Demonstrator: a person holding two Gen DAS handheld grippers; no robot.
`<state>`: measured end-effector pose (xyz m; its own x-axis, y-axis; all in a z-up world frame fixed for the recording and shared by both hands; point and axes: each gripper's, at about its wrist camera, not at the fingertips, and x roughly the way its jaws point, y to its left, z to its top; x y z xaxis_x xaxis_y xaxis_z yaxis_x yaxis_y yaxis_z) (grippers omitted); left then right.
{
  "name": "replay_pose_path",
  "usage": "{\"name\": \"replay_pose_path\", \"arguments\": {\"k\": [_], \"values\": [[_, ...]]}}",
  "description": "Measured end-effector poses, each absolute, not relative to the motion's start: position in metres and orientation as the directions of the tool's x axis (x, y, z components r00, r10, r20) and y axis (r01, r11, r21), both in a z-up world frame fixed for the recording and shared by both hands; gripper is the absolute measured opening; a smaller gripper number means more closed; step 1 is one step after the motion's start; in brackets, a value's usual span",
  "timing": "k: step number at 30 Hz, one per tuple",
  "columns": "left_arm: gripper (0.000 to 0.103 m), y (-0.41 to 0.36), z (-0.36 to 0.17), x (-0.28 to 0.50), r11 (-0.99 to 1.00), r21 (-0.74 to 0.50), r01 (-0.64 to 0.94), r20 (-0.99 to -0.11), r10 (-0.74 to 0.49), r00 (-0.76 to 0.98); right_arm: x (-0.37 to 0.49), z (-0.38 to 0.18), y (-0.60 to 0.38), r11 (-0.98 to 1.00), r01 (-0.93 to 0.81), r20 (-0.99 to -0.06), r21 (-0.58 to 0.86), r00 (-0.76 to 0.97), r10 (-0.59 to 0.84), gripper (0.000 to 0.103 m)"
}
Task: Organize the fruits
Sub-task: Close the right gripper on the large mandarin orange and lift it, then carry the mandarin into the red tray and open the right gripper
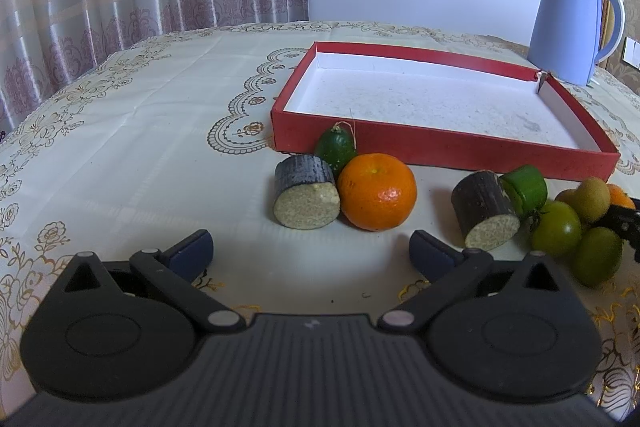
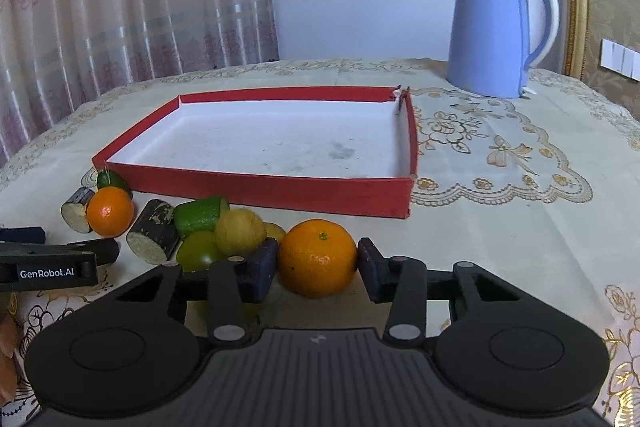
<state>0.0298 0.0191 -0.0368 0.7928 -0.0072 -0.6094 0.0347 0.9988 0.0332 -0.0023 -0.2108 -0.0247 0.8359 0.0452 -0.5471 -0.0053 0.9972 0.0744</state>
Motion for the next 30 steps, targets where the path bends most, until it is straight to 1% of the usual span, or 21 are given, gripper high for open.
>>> {"name": "replay_pose_path", "arguments": {"k": [5,9,15,17,25,30], "values": [[0.103,0.019,-0.037,0.03,0.999,0.035,0.035,-0.609,-0.006,0.793,-0.008,-0.018,-0.218,0.997,0.015,-0.528,0.075,0.849,0.027,0.043],[0.103,0.019,-0.037,0.029,0.999,0.034,0.035,-0.608,-0.007,0.794,-0.009,-0.005,-0.219,0.999,0.027,-0.491,0.037,0.871,-0.005,0.043],[0.103,0.019,-0.037,0.029,0.999,0.032,0.035,-0.608,-0.008,0.794,0.02,0.011,-0.223,0.999,0.046,-0.446,-0.001,0.894,-0.041,0.043],[0.103,0.019,-0.037,0.029,0.999,0.032,0.035,-0.608,-0.008,0.794,0.036,0.011,-0.224,0.999,0.052,-0.454,-0.008,0.889,-0.05,0.043],[0.103,0.019,-0.037,0.029,0.999,0.032,0.035,-0.608,-0.008,0.794,0.108,-0.007,-0.222,0.998,0.053,-0.538,-0.033,0.841,-0.063,0.043],[0.103,0.019,-0.037,0.029,0.999,0.032,0.035,-0.608,-0.009,0.794,0.135,-0.017,-0.221,0.998,0.055,-0.584,-0.033,0.81,-0.063,0.043]]}}
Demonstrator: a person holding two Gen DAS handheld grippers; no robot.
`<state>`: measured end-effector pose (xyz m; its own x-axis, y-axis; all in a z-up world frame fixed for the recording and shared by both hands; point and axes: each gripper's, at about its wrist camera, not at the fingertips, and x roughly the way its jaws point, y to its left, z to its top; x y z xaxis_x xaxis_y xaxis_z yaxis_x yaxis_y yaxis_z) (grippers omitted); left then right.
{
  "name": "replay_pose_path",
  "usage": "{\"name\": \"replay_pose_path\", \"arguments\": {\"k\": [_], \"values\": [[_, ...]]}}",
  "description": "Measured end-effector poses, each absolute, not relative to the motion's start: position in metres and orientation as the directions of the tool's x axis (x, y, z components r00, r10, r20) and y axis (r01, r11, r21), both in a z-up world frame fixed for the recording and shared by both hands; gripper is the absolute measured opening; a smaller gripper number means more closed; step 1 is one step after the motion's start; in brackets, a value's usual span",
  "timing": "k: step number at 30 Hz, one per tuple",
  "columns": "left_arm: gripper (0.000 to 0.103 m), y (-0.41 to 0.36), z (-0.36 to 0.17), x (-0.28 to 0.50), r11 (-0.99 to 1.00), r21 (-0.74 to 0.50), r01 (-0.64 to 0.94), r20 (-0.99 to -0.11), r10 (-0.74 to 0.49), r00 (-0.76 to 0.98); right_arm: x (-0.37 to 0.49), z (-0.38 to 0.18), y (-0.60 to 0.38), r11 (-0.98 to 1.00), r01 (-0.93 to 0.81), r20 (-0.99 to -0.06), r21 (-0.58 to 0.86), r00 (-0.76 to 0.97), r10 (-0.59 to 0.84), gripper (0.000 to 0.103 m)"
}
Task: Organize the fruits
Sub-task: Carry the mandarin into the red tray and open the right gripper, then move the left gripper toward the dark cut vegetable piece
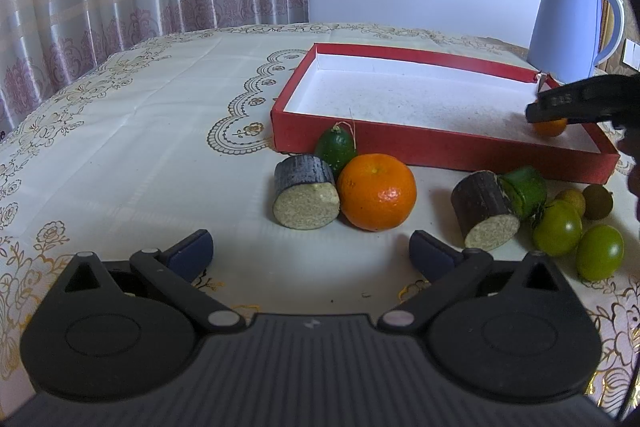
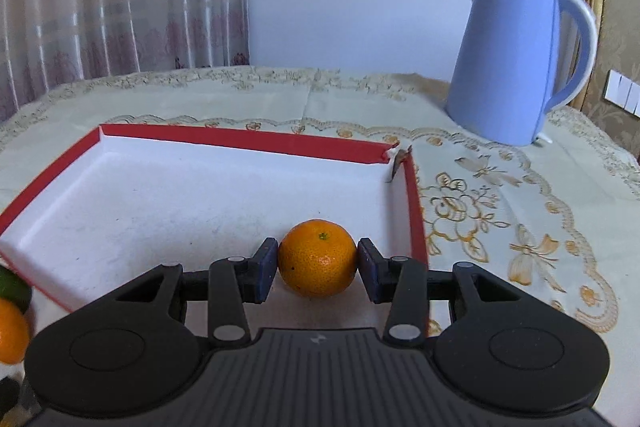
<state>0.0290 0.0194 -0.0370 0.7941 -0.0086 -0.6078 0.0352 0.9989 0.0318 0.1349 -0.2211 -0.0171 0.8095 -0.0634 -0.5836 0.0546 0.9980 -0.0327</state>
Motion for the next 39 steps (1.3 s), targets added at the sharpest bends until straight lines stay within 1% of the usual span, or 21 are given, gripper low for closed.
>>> {"name": "replay_pose_path", "arguments": {"k": [4,6,10,12,14,17,20,24,29,31,36,37,39], "values": [[0.103,0.019,-0.037,0.029,0.999,0.031,0.036,-0.608,-0.01,0.794,0.14,-0.017,-0.217,0.997,0.051,-0.582,-0.053,0.81,-0.072,0.042],[0.103,0.019,-0.037,0.029,0.999,0.032,0.036,-0.608,-0.009,0.794,0.141,-0.017,-0.213,0.996,0.038,-0.585,-0.087,0.807,-0.081,0.043],[0.103,0.019,-0.037,0.029,0.999,0.031,0.036,-0.607,-0.01,0.794,0.141,-0.017,-0.215,0.997,0.036,-0.582,-0.073,0.81,-0.072,0.046],[0.103,0.019,-0.037,0.029,0.999,0.03,0.036,-0.607,-0.01,0.794,0.136,-0.013,-0.218,0.998,0.038,-0.578,-0.044,0.814,-0.056,0.054],[0.103,0.019,-0.037,0.029,0.999,0.03,0.036,-0.607,-0.01,0.795,0.127,-0.007,-0.222,0.999,0.04,-0.558,-0.021,0.829,-0.045,0.07],[0.103,0.019,-0.037,0.029,0.999,0.029,0.036,-0.607,-0.01,0.795,0.1,0.004,-0.227,0.999,0.043,-0.51,-0.019,0.859,-0.047,0.079],[0.103,0.017,-0.038,0.03,0.999,0.029,0.036,-0.606,-0.011,0.795,0.068,0.006,-0.234,0.996,0.087,-0.479,-0.021,0.874,-0.086,0.08],[0.103,0.018,-0.038,0.03,0.999,0.026,0.036,-0.606,-0.012,0.795,0.038,-0.005,-0.248,0.986,0.166,-0.501,-0.017,0.852,-0.152,0.082],[0.103,0.018,-0.038,0.03,0.999,0.022,0.035,-0.606,-0.015,0.796,0.019,-0.022,-0.269,0.97,0.244,-0.569,0.024,0.8,-0.187,0.082],[0.103,0.018,-0.038,0.03,0.999,0.02,0.035,-0.606,-0.016,0.795,0.02,-0.03,-0.271,0.967,0.256,-0.595,0.014,0.779,-0.198,0.082],[0.103,0.019,-0.038,0.029,0.999,0.019,0.035,-0.606,-0.017,0.796,0.02,-0.038,-0.271,0.967,0.255,-0.601,0.012,0.775,-0.197,0.091],[0.103,0.019,-0.038,0.029,0.999,0.018,0.035,-0.606,-0.017,0.795,0.021,-0.038,-0.271,0.969,0.246,-0.608,0.017,0.772,-0.186,0.096],[0.103,0.019,-0.038,0.03,0.999,0.018,0.039,-0.605,-0.02,0.796,0.022,-0.039,-0.271,0.971,0.238,-0.613,0.019,0.77,-0.177,0.097]]}}
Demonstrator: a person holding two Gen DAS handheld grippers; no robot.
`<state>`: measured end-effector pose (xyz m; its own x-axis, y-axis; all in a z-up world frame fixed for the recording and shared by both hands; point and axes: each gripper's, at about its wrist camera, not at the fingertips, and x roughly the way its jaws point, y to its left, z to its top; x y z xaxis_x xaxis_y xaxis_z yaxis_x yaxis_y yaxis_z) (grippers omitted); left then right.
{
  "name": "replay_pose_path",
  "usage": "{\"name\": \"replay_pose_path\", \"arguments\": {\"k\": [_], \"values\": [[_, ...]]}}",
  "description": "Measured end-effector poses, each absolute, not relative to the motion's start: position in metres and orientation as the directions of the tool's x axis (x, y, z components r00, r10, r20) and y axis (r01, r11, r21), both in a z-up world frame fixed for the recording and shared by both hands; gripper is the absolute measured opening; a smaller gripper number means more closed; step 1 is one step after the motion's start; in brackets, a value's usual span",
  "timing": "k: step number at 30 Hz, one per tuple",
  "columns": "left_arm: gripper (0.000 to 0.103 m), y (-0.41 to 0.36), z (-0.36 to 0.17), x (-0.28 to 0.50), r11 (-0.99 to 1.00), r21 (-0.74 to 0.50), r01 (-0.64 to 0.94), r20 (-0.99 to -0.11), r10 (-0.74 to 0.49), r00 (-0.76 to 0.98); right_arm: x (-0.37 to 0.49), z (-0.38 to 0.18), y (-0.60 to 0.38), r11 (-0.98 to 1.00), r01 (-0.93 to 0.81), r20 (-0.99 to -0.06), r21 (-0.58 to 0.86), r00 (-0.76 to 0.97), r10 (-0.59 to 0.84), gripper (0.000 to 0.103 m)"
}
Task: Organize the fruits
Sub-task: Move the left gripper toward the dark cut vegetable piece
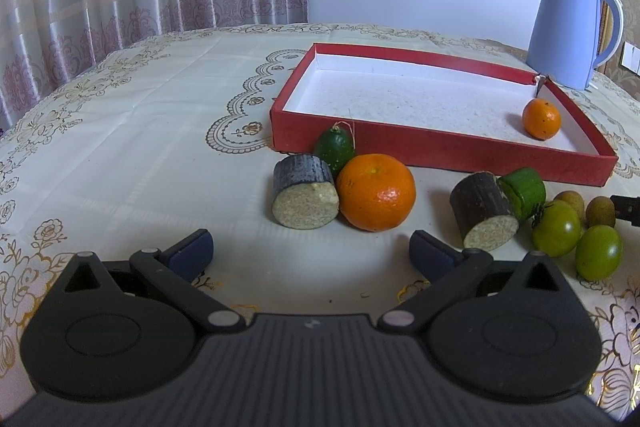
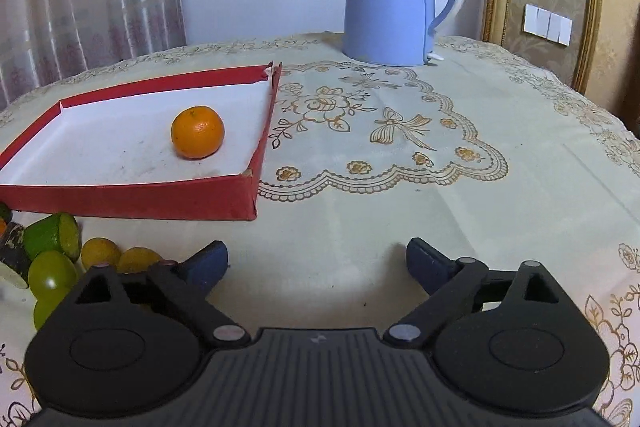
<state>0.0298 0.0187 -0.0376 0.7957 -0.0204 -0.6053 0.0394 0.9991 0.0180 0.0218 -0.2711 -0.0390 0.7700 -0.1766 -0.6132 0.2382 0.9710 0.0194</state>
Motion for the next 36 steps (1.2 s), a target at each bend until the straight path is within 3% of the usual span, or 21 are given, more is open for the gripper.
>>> {"name": "replay_pose_path", "arguments": {"k": [11,19,36], "values": [[0.103,0.032,-0.036,0.028,0.996,-0.043,0.075,-0.604,-0.086,0.792,0.022,-0.039,-0.271,0.972,0.235,-0.615,0.025,0.77,-0.17,0.098],[0.103,0.046,-0.027,0.03,0.994,0.084,0.069,-0.577,-0.008,0.816,0.022,-0.038,-0.271,0.972,0.235,-0.615,0.027,0.77,-0.17,0.099],[0.103,0.054,-0.035,0.057,0.997,0.07,-0.035,-0.592,0.07,0.803,0.022,-0.038,-0.27,0.972,0.235,-0.617,0.023,0.768,-0.172,0.099]]}}
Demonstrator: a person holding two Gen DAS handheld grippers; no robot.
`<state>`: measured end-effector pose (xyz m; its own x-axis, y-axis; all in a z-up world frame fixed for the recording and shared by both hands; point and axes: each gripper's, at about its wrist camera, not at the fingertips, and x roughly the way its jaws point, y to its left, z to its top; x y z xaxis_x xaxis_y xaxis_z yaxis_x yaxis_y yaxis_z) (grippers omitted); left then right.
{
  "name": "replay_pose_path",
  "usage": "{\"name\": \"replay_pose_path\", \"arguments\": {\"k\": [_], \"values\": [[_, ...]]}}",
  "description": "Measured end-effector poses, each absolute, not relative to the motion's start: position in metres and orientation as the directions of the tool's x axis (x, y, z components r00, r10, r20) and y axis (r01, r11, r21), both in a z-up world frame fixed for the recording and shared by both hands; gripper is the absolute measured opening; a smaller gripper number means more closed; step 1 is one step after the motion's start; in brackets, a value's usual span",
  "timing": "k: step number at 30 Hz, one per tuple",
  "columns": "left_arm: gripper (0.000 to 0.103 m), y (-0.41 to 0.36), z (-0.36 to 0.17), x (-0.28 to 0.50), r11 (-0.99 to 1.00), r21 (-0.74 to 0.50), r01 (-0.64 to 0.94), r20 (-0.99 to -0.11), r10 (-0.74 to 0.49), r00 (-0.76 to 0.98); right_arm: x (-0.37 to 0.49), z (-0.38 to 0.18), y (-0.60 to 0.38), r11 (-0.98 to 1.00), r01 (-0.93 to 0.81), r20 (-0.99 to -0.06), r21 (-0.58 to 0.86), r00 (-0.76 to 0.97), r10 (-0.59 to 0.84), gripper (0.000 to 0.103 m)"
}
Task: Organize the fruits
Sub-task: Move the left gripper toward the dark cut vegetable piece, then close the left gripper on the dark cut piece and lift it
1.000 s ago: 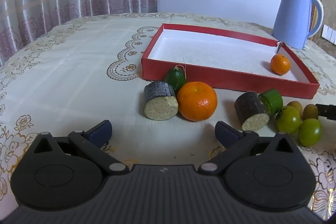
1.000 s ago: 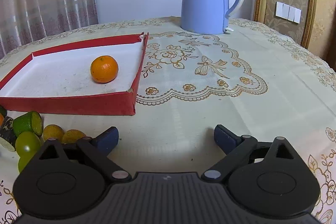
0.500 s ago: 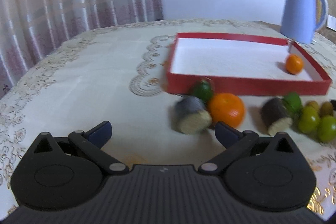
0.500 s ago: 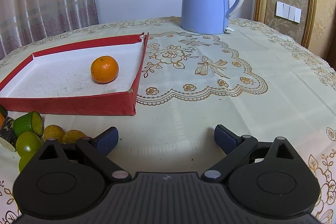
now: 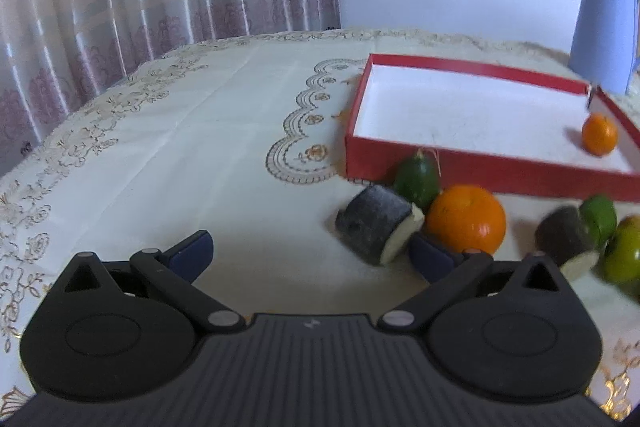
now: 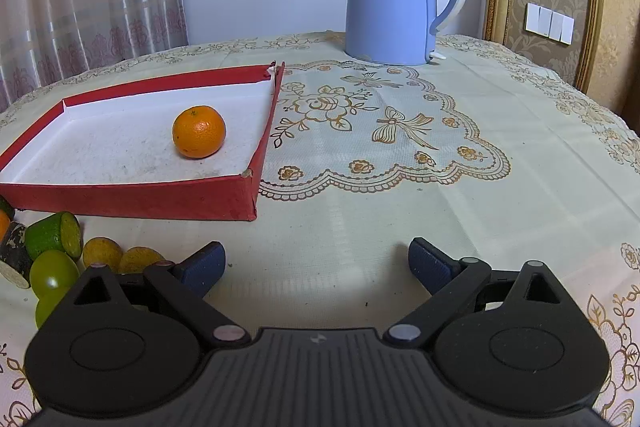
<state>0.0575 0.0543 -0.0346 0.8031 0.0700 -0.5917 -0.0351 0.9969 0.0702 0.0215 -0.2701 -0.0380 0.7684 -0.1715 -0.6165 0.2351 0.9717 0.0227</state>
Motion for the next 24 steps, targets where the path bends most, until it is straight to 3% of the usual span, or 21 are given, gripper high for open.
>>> {"name": "replay_pose_path", "arguments": {"k": [5,7,9,19,23,24], "values": [[0.103,0.056,-0.032,0.061,0.996,0.072,0.048,-0.572,0.002,0.82,0.022,-0.038,-0.27,0.972,0.235,-0.616,0.023,0.769,-0.172,0.099],[0.096,0.057,-0.033,0.061,0.993,0.082,0.08,-0.571,-0.019,0.821,0.022,-0.038,-0.27,0.972,0.235,-0.616,0.023,0.769,-0.172,0.099],[0.081,0.058,-0.034,0.061,0.99,0.066,0.127,-0.58,-0.066,0.812,0.022,-0.038,-0.27,0.972,0.235,-0.616,0.022,0.769,-0.172,0.099],[0.06,0.063,-0.035,0.055,0.979,-0.009,0.203,-0.569,-0.172,0.804,0.022,-0.038,-0.27,0.972,0.235,-0.616,0.022,0.769,-0.172,0.099],[0.036,0.058,-0.033,0.052,0.974,0.015,0.228,-0.566,-0.179,0.804,0.022,-0.038,-0.27,0.972,0.235,-0.616,0.022,0.768,-0.172,0.099],[0.036,0.057,-0.033,0.051,0.972,0.021,0.233,-0.564,-0.18,0.806,0.022,-0.038,-0.27,0.972,0.235,-0.616,0.022,0.768,-0.172,0.099]]}}
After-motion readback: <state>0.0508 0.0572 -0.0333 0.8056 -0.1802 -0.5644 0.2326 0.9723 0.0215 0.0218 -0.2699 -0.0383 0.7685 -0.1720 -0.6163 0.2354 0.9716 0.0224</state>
